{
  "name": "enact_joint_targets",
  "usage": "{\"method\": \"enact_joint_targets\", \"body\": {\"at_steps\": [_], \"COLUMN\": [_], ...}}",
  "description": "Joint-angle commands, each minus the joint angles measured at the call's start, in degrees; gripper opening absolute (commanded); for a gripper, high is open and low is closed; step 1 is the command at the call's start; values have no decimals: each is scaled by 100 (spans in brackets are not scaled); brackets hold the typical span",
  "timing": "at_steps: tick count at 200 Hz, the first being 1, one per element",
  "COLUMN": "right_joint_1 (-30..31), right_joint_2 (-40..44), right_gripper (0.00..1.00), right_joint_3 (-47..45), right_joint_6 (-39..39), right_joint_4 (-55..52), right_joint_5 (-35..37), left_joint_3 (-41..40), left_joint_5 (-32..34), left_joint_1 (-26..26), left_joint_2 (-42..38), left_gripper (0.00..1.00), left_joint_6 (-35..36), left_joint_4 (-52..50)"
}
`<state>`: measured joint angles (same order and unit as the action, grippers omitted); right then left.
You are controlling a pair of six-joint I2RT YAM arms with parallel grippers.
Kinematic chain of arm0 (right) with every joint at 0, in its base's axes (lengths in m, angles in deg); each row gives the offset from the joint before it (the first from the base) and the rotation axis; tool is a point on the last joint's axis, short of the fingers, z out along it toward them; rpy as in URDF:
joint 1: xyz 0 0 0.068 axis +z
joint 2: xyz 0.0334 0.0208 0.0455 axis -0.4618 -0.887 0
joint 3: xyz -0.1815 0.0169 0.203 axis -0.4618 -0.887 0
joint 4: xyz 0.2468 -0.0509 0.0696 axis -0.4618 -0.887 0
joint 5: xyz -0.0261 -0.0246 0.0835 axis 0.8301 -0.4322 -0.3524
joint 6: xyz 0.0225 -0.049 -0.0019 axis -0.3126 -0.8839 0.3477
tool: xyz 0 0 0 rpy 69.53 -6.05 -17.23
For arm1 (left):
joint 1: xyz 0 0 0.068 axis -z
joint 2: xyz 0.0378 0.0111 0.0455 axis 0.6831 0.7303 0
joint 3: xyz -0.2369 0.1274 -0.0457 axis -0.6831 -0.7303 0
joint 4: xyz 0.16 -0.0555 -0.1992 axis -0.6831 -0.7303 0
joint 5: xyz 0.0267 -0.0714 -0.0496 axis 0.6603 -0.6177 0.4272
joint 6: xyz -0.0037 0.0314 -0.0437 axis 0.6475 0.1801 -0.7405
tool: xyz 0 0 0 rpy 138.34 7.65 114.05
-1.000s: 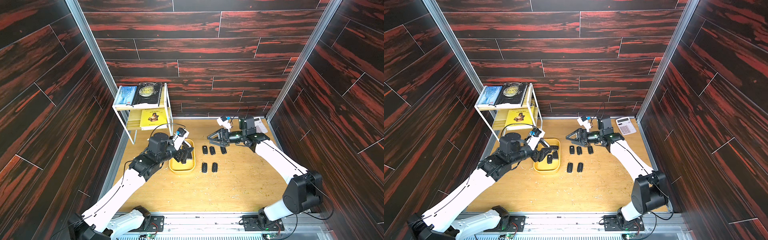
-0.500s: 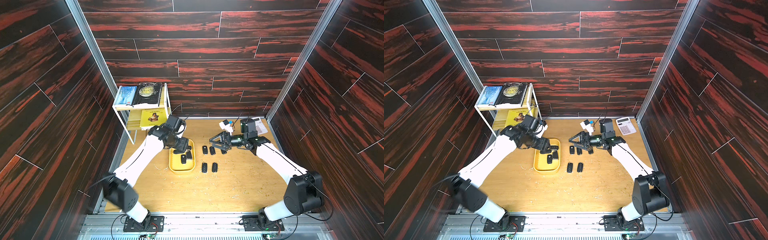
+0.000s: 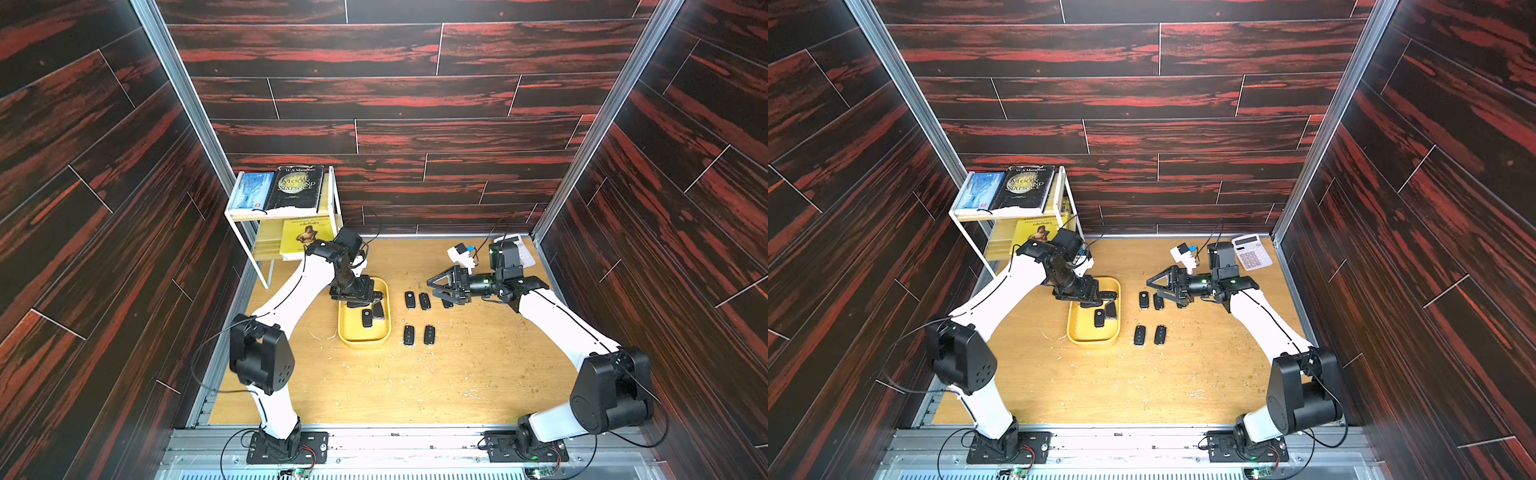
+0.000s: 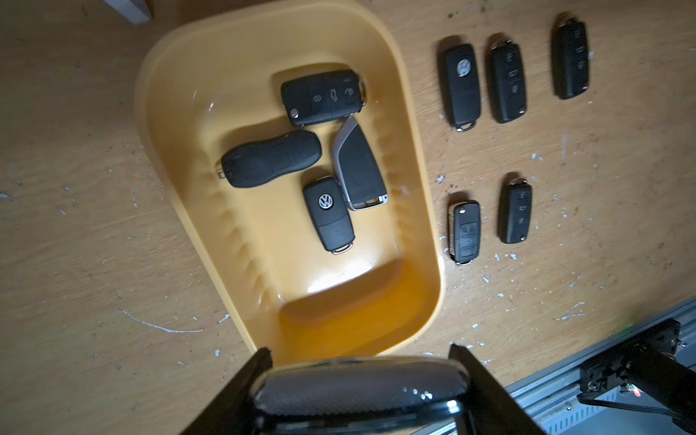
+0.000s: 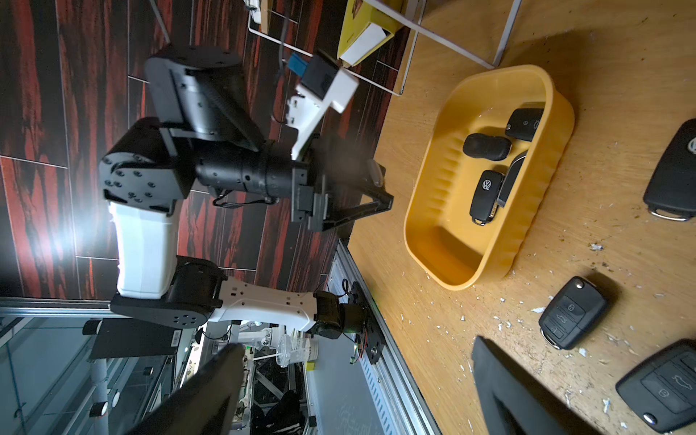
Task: Place the car key into the storage box
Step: Place the car key in the storage box.
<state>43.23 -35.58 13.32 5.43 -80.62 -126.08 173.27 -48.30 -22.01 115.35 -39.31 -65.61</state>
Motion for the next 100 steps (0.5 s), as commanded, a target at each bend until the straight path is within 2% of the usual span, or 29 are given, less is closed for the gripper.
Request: {"method": "enact_joint_targets", "body": {"at_steps": [1, 58, 100], "right_joint_1": [-8, -15, -43], "right_joint_2": [102, 110, 147], "right_gripper": [98, 99, 98], "right_joint_3": [-45, -210, -166], "right_joint_6": [-94, -117, -169], "right_joint_4": [-72, -53, -154], "right_joint_5": [-27, -21, -38], "left_joint_3": [35, 94, 253], "left_joint_5": [40, 160, 343], "left_joint_1": [-8, -8, -16], "left_joint_2": [263, 506, 803], "left_gripper": [46, 45, 45], "left_joint_6": [-127, -435, -154], "left_joint_4": [-356, 58, -392]}}
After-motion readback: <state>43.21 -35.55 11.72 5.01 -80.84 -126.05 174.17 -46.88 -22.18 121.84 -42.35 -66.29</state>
